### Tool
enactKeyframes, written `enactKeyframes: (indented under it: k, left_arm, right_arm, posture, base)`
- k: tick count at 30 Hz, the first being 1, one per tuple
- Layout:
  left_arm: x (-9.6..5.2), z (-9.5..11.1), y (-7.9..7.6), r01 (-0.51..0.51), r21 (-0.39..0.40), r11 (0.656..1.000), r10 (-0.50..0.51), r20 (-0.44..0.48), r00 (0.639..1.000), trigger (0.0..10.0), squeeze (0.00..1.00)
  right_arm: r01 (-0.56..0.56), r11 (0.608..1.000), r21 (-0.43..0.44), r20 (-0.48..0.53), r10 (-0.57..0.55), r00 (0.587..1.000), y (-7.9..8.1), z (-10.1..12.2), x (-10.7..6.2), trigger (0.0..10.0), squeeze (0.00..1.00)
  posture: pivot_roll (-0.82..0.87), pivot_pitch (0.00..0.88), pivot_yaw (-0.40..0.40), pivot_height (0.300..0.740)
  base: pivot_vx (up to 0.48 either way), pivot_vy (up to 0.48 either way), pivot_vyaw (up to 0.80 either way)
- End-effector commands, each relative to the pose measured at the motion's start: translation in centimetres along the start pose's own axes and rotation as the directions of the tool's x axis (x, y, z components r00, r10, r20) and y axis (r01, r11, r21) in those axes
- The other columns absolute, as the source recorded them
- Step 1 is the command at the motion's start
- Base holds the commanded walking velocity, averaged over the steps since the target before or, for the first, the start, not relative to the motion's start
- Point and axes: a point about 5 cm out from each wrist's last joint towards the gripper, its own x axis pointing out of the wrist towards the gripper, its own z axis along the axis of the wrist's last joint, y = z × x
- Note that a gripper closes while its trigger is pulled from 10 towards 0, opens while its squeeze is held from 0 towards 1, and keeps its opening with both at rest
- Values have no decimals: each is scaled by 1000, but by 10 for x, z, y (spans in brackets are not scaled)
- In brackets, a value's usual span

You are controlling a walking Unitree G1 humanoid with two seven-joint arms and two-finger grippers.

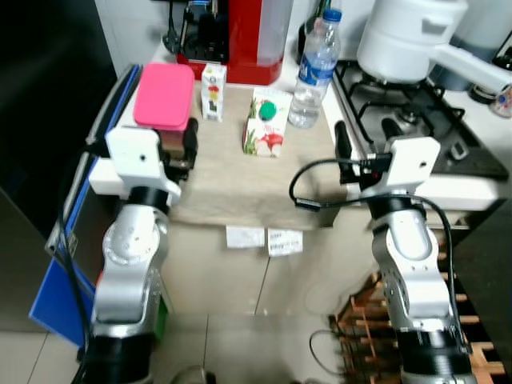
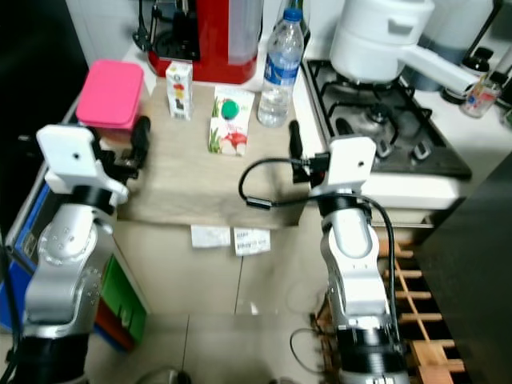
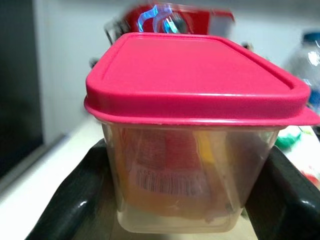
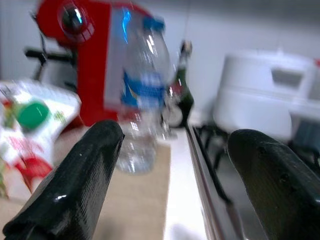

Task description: Restocking fridge

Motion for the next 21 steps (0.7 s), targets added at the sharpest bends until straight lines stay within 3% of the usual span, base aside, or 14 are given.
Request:
enactKeyframes:
  k: [1,7,21]
  left_arm:
    - [4,1,-8,33,-8,999,-33,6,999,10000,0]
    - [3,-5,-13,72,-5,997,-72,-28,997,10000,0]
    - [15,-8,-19,94,18,995,-93,-38,995,10000,0]
  right_arm:
    - [21,1000,2,-6,-21,1000,-3,1,5,10000,0]
    - [13,1000,-16,-1,-13,1000,-1,0,5,10000,0]
    - [99,994,39,-53,-96,994,-10,-14,0,10000,0]
  posture:
    - [16,0,-48,740]
    - [-12,0,-18,740]
    - [-50,0,17,740]
  base:
    - [0,0,0]
    - [0,0,0]
    - [-381,0,0]
